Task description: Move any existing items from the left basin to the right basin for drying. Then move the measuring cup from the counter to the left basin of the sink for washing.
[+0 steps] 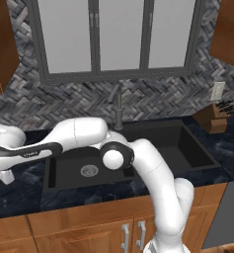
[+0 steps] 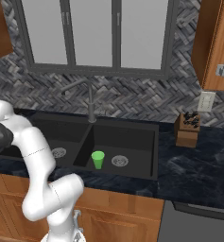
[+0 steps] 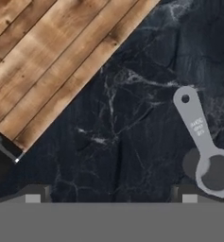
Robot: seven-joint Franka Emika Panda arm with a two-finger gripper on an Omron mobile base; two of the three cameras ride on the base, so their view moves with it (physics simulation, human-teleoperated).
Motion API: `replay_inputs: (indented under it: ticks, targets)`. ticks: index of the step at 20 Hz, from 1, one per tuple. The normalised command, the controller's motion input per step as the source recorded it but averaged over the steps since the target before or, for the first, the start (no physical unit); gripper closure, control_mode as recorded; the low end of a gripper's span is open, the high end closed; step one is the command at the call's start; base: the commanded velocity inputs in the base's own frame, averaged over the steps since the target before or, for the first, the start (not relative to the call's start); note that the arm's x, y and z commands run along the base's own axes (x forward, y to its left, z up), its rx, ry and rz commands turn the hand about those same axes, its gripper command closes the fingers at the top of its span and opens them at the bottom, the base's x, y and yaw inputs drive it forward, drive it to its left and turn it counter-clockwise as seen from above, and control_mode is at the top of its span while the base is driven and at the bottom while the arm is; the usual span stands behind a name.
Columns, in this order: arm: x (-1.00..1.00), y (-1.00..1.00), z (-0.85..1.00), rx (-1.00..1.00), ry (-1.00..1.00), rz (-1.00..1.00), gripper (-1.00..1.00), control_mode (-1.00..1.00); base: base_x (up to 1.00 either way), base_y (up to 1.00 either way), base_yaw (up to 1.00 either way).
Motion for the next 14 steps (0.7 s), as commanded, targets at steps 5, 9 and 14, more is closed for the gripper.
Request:
replay_inputs:
  ticks: [5,9,14]
  targets:
    - [0.0,0.08,-0.02,0.01,0.0,0.13,-1.0,-1.0,0.0,0.0,0.0]
    - [0.0,0.07,0.0,0.01,0.0,0.13,-1.0,-1.0,0.0,0.0,0.0]
    - [0.0,0.08,-0.02,0.01,0.0,0.14,-1.0,-1.0,0.0,0.0,0.0]
